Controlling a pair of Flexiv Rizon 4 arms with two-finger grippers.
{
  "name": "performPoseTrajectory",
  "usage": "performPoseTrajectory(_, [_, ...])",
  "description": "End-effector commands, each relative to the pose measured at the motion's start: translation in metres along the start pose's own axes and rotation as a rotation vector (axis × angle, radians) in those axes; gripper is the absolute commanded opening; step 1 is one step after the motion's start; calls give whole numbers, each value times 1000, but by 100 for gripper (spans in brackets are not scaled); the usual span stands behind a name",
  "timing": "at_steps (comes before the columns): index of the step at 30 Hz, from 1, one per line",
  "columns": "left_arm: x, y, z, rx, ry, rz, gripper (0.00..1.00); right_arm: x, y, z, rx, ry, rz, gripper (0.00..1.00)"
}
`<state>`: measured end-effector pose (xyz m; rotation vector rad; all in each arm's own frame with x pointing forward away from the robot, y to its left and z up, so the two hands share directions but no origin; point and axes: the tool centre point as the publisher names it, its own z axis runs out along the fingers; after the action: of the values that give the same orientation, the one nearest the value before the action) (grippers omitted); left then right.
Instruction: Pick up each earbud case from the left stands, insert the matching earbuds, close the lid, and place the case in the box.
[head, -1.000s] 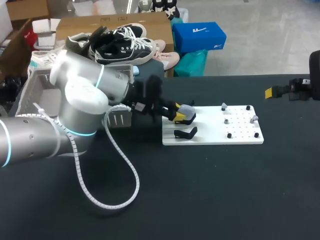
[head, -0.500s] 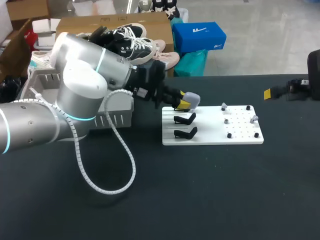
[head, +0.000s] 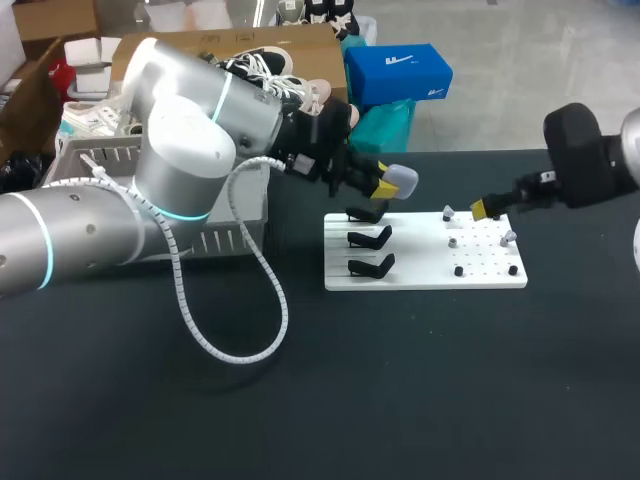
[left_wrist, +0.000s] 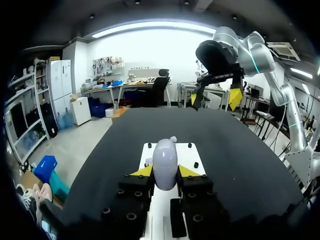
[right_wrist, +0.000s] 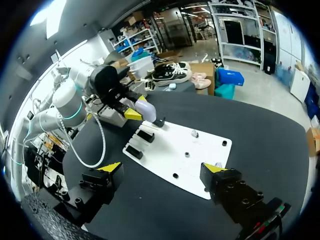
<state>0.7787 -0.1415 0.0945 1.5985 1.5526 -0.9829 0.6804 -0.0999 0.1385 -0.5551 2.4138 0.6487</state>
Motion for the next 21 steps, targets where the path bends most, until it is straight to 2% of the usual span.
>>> performPoseTrajectory(1, [-8,-3,7,5,9,4,0,-8,5,13,-29,16,-17,100])
performPoseTrajectory(13, [-23,-28,15,67,-16,34,0,-20,10,38,-54,33,-37,100])
performPoseTrajectory(21, [-23,-39,17,101,-16,47,0,-29,13,46,-71,37,-43,100])
